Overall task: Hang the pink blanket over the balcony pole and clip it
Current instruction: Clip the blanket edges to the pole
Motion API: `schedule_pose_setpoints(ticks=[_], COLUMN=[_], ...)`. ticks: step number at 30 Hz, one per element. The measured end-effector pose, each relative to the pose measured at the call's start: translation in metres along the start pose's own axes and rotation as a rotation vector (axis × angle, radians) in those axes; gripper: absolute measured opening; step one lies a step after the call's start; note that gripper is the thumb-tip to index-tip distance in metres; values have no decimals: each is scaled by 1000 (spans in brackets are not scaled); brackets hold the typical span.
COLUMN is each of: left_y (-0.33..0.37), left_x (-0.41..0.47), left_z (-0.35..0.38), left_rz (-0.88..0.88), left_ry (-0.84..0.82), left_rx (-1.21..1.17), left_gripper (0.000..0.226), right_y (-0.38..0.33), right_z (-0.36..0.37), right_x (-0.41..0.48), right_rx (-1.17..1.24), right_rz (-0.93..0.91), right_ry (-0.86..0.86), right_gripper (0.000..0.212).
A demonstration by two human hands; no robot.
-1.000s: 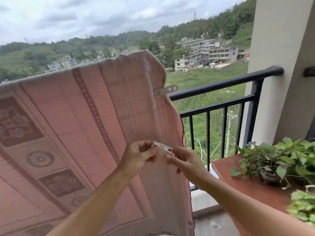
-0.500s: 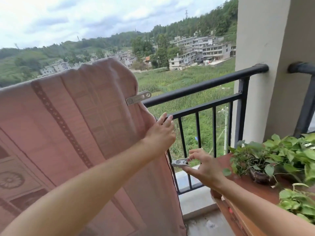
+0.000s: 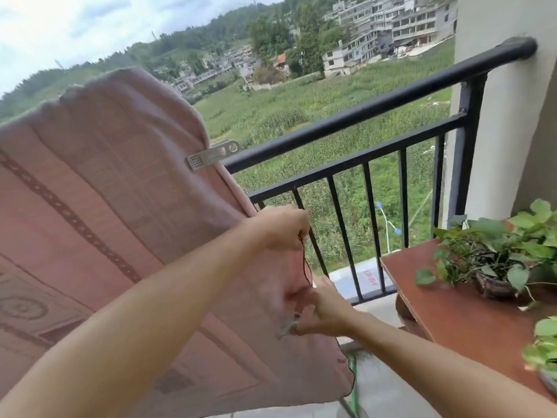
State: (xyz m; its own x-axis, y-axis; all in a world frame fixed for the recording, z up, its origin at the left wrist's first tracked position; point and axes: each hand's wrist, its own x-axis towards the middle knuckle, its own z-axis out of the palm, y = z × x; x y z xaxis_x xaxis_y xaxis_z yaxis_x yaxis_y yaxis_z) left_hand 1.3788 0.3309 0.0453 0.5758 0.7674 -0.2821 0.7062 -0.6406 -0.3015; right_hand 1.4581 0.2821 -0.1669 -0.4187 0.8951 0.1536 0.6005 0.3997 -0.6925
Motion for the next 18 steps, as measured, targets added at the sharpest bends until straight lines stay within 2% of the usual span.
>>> schedule_pose_setpoints(ticks=[4,5,8,9,10,11,13,14,18], left_y=[-4,-4,3,6,8,7,1,-1,5], left_x=[-10,-15,-39,-50,-59,-65,-61,-55,-26], left_z=[13,18,43,55,68,80,102,107,118], left_rz=[-42,-12,192,269,356,439,512,491,322], left_ry=[80,161,590,694,730,719,583,480,-78], left_rx=[34,81,278,293,299,304,341,379,541], left_gripper=[18,19,21,22,26,29,23,21,55], right_y=[-4,-1,15,20,23,24,24,25,32], right_z=[17,21,24,22,18,15,11,11,19], right_x=[17,15,1,-6,-13,-20,-32,-36,-47], right_rx=[291,327,328,301,263,222,154,130,105], right_rz=[68,88,113,97,69,35,-27,-39,-39], right_ry=[-47,-50,-8,3,12,18,19,16,16], right_gripper=[34,31,32,30,27,25,26,27,26])
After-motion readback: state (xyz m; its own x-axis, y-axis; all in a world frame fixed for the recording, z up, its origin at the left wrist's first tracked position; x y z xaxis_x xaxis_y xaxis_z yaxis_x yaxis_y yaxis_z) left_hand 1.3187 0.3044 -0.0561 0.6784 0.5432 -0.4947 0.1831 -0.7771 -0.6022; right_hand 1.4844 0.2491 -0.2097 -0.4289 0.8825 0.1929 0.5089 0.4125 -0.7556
